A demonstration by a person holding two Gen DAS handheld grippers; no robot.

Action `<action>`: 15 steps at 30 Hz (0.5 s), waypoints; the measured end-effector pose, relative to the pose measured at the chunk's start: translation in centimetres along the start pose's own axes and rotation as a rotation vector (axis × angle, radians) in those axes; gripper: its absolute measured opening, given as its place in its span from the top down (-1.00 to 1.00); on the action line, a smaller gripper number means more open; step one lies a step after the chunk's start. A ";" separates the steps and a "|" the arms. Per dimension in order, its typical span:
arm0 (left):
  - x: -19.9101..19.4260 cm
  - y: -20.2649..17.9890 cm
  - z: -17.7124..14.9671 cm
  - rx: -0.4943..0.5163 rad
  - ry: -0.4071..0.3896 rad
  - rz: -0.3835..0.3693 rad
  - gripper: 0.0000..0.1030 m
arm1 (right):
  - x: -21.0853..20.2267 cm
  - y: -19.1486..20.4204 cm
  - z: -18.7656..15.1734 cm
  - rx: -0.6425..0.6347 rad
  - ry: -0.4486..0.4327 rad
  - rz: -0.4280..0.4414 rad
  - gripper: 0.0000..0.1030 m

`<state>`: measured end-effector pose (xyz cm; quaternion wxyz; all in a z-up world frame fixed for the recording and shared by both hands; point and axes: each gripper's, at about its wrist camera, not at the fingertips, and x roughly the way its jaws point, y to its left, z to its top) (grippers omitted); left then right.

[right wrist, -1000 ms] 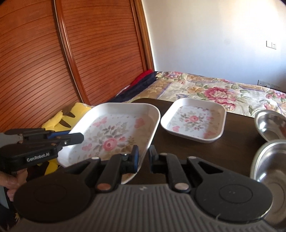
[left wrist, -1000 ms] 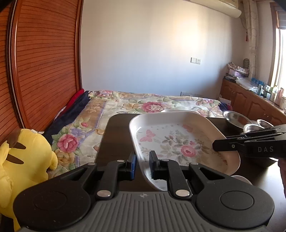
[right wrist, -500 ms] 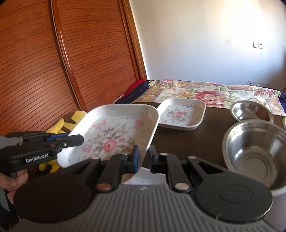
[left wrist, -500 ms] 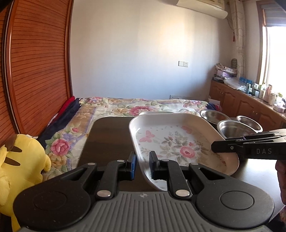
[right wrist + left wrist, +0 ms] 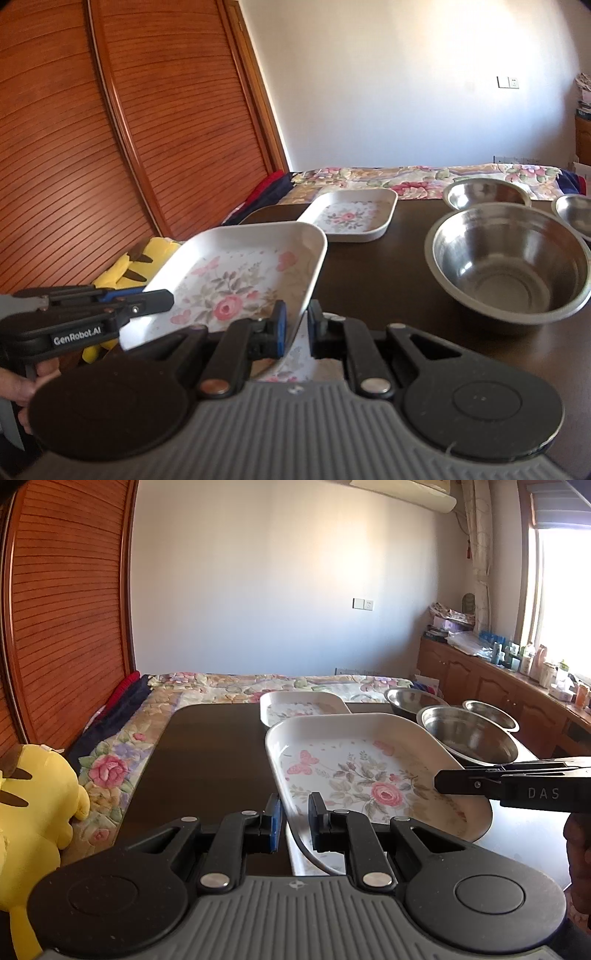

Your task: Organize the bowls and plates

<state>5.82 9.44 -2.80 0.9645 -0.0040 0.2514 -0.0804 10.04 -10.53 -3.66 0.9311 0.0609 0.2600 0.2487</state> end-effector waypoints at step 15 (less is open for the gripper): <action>1.4 -0.5 -2.1 -0.003 0.057 -0.014 0.67 | -0.3 -0.8 -2.7 0.030 -0.018 -0.017 0.74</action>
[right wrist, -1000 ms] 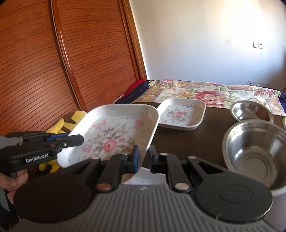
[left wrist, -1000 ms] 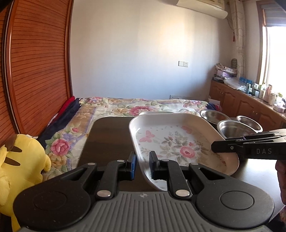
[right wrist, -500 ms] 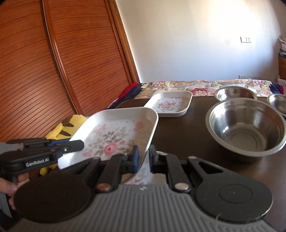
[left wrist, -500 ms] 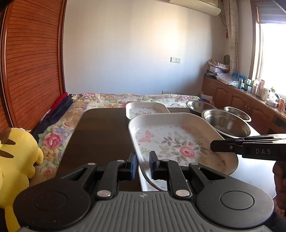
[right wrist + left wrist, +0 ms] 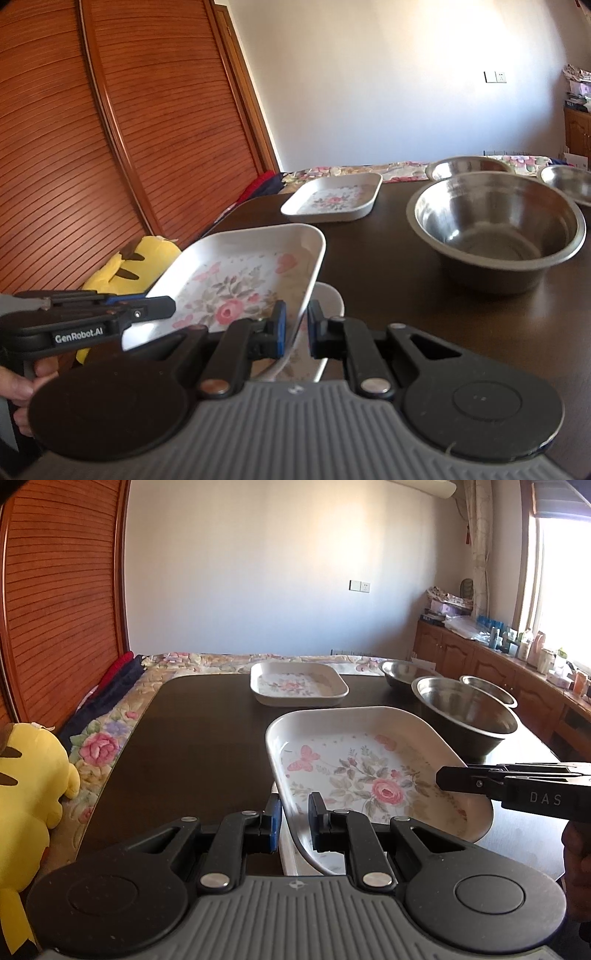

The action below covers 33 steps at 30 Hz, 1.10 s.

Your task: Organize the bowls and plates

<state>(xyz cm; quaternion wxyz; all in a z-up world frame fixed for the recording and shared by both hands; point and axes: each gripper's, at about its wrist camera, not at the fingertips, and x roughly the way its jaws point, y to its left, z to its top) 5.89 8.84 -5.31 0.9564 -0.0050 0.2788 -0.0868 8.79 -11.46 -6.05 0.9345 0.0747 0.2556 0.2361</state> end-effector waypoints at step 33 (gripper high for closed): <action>1.9 -1.0 -1.3 0.039 0.033 0.040 0.67 | 0.3 0.2 -1.7 -0.028 0.030 -0.038 0.71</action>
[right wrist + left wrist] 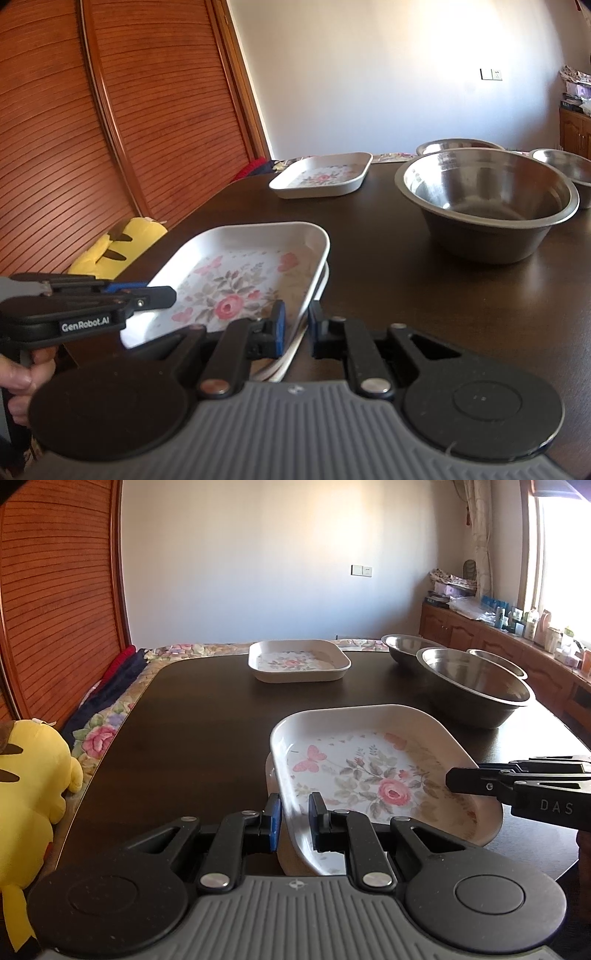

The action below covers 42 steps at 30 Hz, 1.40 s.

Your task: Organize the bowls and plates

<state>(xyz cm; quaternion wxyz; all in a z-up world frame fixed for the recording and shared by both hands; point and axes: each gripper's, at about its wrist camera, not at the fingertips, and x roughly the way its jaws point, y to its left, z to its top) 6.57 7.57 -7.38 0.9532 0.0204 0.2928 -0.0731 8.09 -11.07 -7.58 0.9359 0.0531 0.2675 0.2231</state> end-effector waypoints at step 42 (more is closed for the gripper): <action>-1.4 -0.4 1.0 0.022 -0.067 0.032 0.49 | -1.6 1.0 2.6 -0.076 -0.068 -0.012 0.70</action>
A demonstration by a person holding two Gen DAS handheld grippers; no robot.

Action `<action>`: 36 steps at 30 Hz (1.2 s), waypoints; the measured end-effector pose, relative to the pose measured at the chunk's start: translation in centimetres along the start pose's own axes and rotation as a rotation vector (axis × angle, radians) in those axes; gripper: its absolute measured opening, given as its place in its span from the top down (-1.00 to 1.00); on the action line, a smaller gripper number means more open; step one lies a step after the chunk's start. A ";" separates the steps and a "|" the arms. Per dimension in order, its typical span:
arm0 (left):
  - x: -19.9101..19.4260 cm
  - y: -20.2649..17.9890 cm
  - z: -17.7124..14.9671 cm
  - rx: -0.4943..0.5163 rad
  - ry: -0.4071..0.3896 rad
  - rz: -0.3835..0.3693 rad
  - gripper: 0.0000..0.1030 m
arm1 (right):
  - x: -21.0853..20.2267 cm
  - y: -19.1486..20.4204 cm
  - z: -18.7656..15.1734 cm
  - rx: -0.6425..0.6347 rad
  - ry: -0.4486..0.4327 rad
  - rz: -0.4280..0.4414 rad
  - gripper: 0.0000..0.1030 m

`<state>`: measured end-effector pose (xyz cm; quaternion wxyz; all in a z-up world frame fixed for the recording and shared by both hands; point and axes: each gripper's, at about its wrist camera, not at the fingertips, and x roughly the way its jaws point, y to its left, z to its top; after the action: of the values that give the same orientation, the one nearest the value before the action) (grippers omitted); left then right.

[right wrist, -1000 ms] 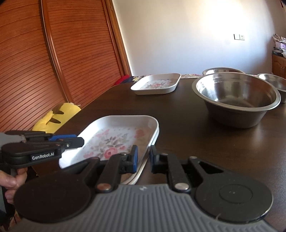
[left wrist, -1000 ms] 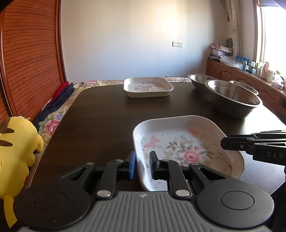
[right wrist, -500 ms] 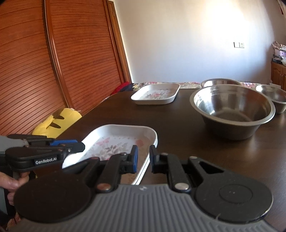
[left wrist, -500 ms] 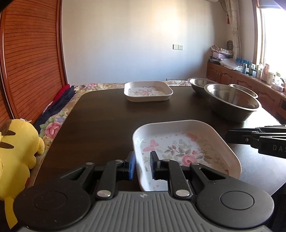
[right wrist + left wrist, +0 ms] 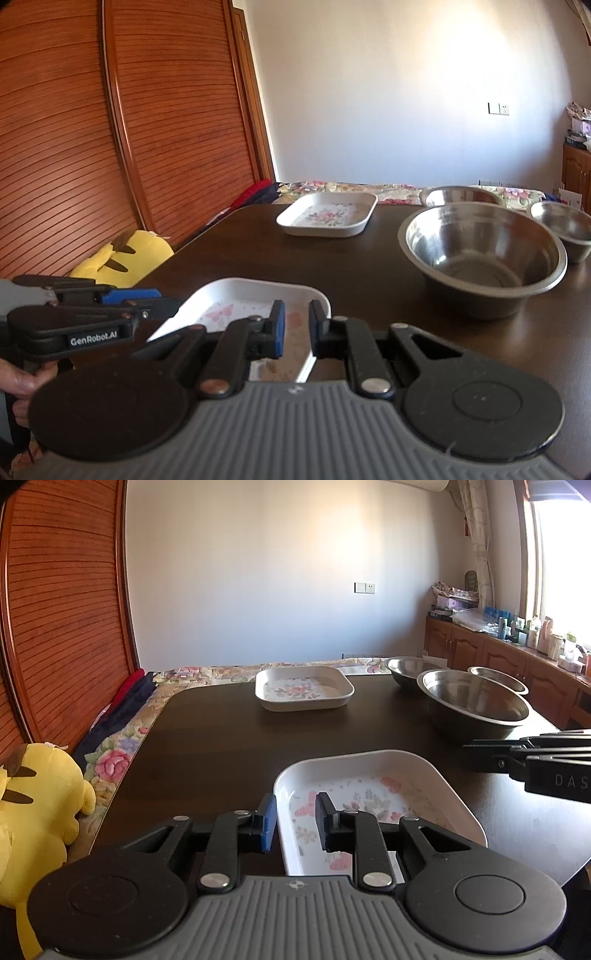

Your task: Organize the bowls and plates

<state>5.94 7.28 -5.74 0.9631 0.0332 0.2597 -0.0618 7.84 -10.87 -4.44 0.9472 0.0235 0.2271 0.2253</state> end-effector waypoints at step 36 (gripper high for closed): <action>7.3 3.4 10.2 -0.013 -0.016 0.039 0.40 | 6.6 -1.7 10.5 -0.099 -0.007 0.012 0.70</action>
<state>17.75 8.91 -0.55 0.9665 0.0315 0.2515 -0.0416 18.49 -8.91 1.96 0.9466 -0.0212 0.2124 0.2417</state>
